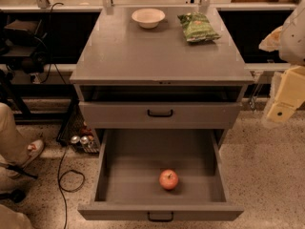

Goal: Pick apple from middle drawer and place on counter

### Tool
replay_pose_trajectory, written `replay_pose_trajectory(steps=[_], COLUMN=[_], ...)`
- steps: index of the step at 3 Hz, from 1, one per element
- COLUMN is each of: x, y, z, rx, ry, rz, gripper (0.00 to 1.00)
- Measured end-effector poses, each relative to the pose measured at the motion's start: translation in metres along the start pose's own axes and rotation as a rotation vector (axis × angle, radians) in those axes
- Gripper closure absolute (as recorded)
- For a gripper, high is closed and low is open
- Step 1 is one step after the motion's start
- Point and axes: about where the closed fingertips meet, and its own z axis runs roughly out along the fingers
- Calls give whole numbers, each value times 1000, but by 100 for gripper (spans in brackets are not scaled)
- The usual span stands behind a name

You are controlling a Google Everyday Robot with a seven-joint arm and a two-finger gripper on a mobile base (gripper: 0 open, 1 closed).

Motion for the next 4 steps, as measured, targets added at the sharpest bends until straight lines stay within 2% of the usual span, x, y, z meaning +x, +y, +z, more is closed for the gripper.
replay_pose_trajectory(steps=[1, 2, 3, 4], x=[-1, -4, -30, -67], y=[0, 13, 50, 100], z=[1, 32, 107, 197], rx=[3, -43, -140, -262], ry=[-1, -23, -120, -196], rz=[0, 18, 81, 122], gripper=[0, 0, 0, 0])
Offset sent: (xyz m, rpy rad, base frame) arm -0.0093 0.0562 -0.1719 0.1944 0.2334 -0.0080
